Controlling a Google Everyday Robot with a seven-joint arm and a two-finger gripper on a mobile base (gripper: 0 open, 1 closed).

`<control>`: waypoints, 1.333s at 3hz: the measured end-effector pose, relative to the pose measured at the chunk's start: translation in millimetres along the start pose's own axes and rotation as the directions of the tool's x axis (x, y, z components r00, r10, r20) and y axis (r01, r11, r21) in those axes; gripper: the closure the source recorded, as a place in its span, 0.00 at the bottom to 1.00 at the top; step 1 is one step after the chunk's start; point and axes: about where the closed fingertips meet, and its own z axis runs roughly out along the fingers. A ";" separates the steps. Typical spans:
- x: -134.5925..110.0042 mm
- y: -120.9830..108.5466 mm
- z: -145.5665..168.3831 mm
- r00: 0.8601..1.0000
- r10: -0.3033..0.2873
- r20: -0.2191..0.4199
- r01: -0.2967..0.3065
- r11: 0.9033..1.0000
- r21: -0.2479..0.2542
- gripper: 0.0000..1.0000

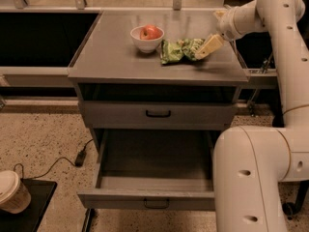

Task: Place green jalapeno chip bag into middle drawer

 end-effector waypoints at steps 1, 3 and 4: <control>10.6 4.3 23.2 0.997 0.059 0.042 -0.059 0.998 -0.008 0.00; 5.2 24.6 53.7 0.997 0.068 0.040 -0.065 0.995 -0.070 0.00; 5.2 24.7 53.8 0.997 0.068 0.040 -0.065 0.995 -0.070 0.19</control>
Offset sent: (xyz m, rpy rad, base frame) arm 0.1489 0.0005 -0.0137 0.0827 0.1245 0.0817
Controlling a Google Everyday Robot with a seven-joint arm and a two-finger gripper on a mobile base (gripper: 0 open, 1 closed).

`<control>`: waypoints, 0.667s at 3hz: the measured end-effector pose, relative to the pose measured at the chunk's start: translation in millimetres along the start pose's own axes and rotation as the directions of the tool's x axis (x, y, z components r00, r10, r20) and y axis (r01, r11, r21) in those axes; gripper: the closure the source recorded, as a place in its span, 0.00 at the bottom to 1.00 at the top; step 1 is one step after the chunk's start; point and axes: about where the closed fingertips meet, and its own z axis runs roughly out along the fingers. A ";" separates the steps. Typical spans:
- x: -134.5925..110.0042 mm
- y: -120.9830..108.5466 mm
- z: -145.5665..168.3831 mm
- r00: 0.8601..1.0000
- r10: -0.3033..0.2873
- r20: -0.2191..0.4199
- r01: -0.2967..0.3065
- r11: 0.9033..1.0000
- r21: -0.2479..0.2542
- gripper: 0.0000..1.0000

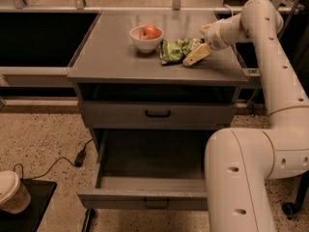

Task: Place green jalapeno chip bag into middle drawer

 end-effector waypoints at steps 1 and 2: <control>0.0 0.0 0.0 1.000 0.000 0.000 0.000 1.000 0.000 0.42; 0.0 0.0 0.0 1.000 0.000 0.000 0.000 1.000 0.000 0.65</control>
Offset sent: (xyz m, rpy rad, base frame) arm 0.0000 0.0000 0.0000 0.0000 0.0000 0.0000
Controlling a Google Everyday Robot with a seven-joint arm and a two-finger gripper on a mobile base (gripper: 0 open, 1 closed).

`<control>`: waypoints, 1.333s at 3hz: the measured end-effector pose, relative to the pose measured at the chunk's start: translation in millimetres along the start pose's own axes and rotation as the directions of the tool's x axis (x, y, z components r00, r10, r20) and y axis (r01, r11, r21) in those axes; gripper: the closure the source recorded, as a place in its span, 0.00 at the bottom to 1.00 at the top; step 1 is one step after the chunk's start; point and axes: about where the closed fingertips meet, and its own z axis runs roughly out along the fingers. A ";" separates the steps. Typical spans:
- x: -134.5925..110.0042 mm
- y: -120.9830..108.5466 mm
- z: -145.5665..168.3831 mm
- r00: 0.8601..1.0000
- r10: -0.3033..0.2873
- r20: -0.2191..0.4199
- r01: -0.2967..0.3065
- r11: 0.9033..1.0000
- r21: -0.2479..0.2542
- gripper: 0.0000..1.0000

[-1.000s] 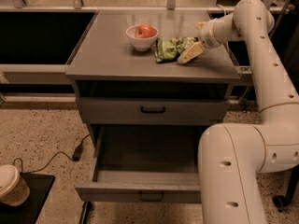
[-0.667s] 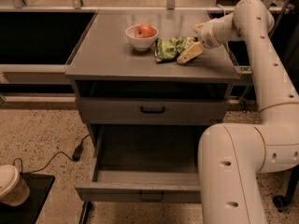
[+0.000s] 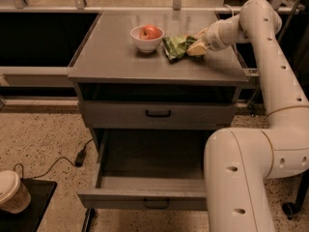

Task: Place green jalapeno chip bag into middle drawer

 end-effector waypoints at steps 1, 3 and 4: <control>0.0 0.0 0.0 1.000 0.000 0.000 0.000 1.000 0.000 0.89; -11.3 7.4 -29.7 0.997 -0.067 -0.048 0.066 0.997 -0.035 1.00; -30.2 14.5 -63.4 0.996 -0.080 -0.032 0.078 0.996 -0.048 1.00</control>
Offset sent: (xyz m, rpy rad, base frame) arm -0.0808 0.0114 0.0025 -0.0602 -0.0381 0.0040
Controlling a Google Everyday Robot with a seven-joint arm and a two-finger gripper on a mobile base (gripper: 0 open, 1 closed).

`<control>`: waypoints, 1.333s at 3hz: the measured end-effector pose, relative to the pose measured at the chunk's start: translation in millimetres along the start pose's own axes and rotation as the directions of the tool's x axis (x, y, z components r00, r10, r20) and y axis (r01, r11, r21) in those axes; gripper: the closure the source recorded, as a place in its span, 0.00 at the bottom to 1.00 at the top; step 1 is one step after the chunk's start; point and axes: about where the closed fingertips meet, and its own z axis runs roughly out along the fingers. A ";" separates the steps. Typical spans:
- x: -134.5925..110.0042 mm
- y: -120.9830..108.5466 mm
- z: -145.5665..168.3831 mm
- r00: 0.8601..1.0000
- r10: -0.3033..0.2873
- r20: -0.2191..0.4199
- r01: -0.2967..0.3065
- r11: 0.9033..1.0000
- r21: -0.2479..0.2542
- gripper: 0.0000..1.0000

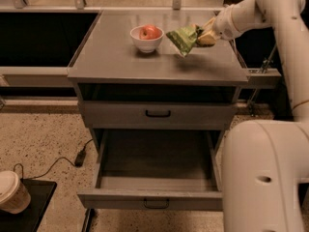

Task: Place green jalapeno chip bag into middle drawer

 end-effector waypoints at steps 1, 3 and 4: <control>-22.6 -20.8 -93.3 0.997 -0.014 0.077 0.001 0.985 0.170 1.00; -34.1 -25.9 -157.7 0.993 -0.017 0.115 -0.016 0.960 0.281 1.00; -28.1 -11.6 -151.7 0.993 -0.012 0.118 -0.019 0.968 0.250 1.00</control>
Offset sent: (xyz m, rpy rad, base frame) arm -0.0284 -0.0356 0.0688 0.0551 -0.1341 -0.0650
